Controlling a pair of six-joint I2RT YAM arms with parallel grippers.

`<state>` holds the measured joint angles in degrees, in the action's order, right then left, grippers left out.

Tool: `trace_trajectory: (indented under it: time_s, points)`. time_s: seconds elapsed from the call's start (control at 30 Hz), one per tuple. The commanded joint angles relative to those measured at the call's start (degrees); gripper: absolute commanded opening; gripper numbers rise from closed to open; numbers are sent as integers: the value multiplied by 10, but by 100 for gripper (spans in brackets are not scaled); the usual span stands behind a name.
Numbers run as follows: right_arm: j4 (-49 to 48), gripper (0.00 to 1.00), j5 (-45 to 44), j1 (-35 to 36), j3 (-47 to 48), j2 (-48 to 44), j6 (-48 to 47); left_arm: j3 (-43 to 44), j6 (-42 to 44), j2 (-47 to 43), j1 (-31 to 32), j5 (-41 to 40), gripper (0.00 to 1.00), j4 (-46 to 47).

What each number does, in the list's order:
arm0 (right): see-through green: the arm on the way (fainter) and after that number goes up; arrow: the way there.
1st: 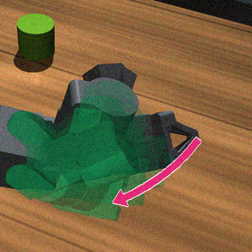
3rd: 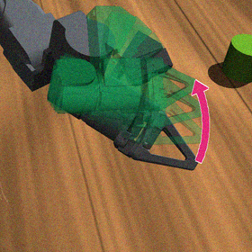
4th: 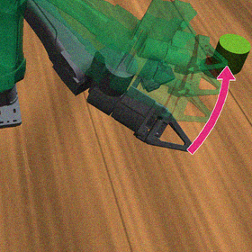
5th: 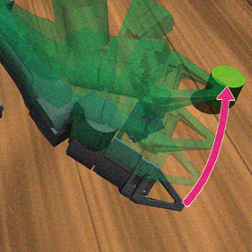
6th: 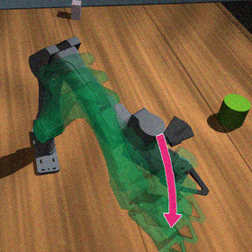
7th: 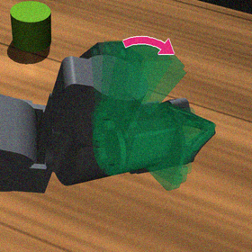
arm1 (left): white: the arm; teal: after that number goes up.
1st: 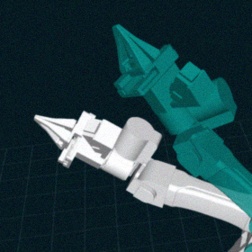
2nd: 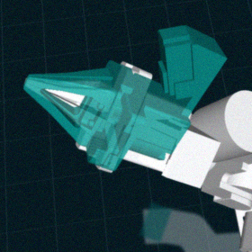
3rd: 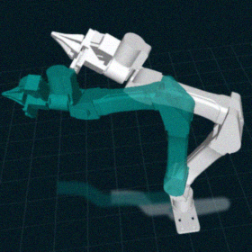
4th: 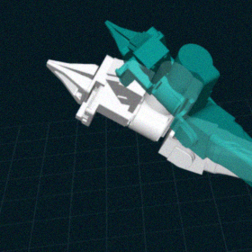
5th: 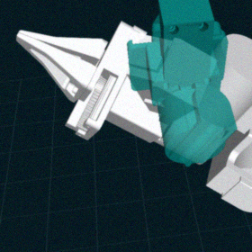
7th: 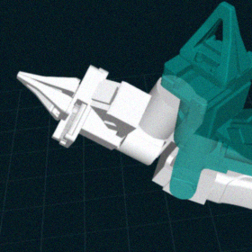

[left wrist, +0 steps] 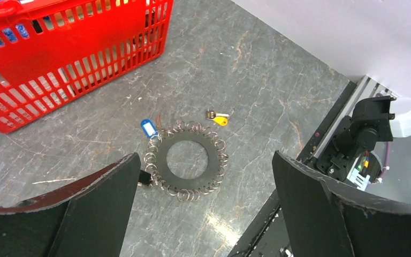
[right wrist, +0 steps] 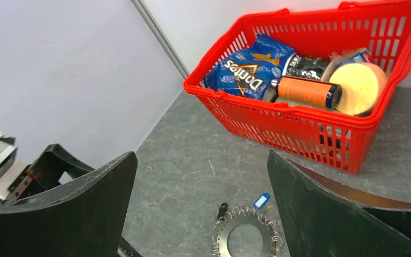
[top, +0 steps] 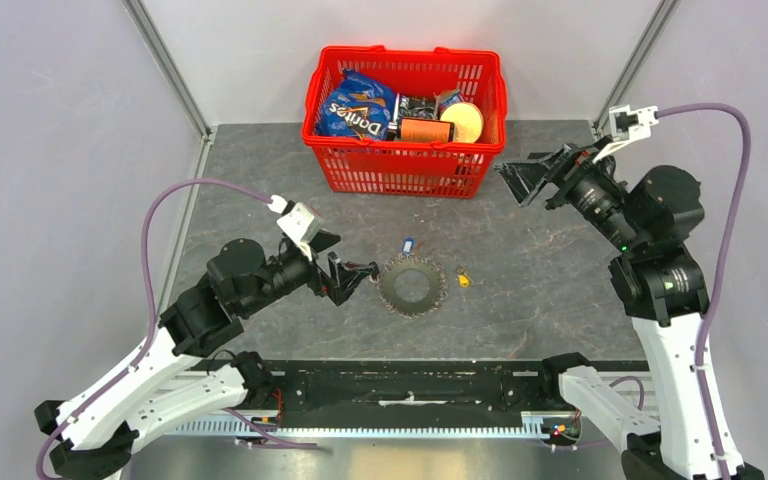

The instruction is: Put the keys on the keyring

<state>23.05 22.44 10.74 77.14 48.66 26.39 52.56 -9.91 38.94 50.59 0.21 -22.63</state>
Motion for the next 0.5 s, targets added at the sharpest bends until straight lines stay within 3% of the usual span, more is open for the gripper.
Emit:
trace_trajectory:
  time_s: [0.0, 0.1, 0.33, 0.47]
  points:
    - [-4, 99, 0, 5, 11, 16, 3, 25, 11, 7, -2, 7, 99, 13]
    - [-26, 99, 26, 9, 2, 39, -4, 25, 9, 12, -2, 5, 99, 14]
    - [74, 99, -105, 52, 73, 106, -20, 22, -4, 30, -2, 0, 99, 23]
    - [78, 99, -168, 106, 85, 123, -53, 29, -10, 42, -2, -18, 99, 20]
